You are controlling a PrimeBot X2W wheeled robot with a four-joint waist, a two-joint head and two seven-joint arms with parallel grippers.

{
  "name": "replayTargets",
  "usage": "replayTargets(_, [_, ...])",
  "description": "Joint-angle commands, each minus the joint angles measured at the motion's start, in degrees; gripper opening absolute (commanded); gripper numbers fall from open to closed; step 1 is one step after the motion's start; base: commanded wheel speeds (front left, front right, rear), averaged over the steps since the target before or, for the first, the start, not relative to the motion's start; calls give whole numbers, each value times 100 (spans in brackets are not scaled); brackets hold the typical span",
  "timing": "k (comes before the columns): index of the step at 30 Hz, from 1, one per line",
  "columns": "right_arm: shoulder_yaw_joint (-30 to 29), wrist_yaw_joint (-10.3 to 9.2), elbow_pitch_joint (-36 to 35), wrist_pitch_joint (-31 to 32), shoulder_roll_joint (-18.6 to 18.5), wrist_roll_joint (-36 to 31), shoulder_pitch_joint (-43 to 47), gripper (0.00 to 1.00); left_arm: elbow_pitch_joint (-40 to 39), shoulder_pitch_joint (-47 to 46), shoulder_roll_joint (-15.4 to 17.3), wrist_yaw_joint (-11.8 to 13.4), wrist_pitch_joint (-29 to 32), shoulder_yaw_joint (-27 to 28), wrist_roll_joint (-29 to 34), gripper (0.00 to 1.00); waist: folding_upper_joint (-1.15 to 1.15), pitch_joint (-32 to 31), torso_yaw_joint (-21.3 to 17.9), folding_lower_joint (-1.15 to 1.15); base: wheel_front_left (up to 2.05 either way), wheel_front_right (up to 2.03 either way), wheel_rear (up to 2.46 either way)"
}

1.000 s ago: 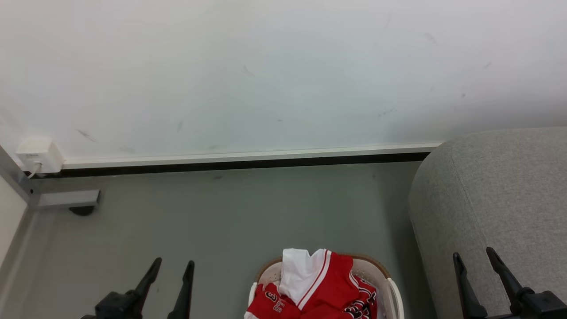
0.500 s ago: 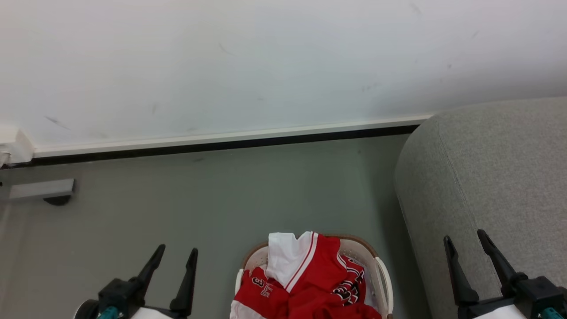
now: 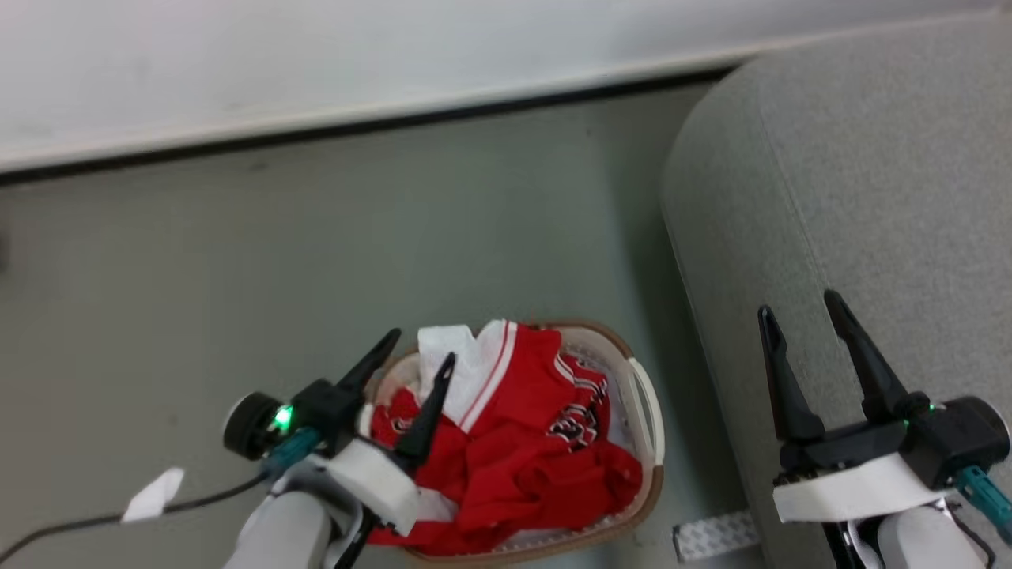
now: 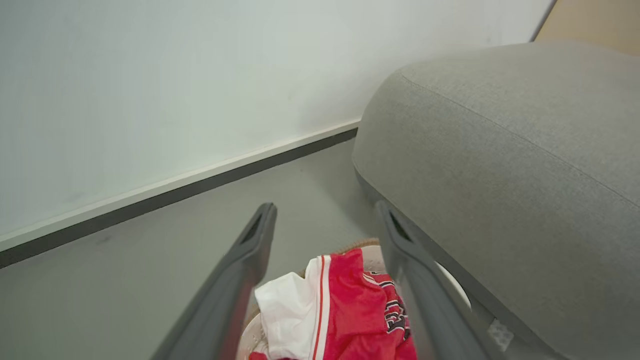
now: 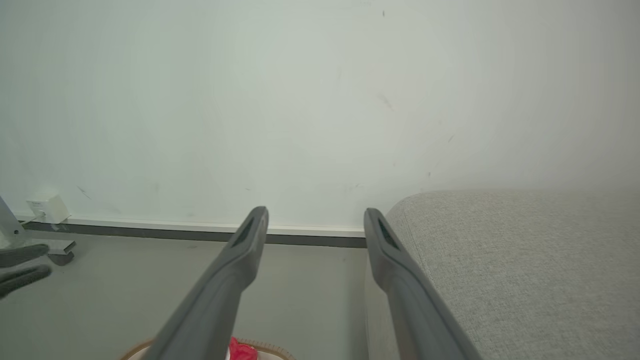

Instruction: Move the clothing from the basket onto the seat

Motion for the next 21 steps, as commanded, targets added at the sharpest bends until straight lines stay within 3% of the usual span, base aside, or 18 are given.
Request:
replayTargets(1, [18, 2, -68, -2, 30, -47, -184, 100, 191, -238, 36, 9, -4, -158, 73, 100, 0, 593, -338, -1, 0, 0, 0])
replayTargets(11, [97, 2, -491, -1, 245, 3, -864, 100, 1797, -1636, 71, 9, 49, -1440, 230, 100, 0, 1797, -918, -1, 0, 0, 0])
replayTargets(21, [142, 2, -995, -1, 273, 427, -1150, 100, 2945, -2707, -72, 10, 496, -2240, 277, 100, 0, 2769, -1185, -1, 0, 0, 0])
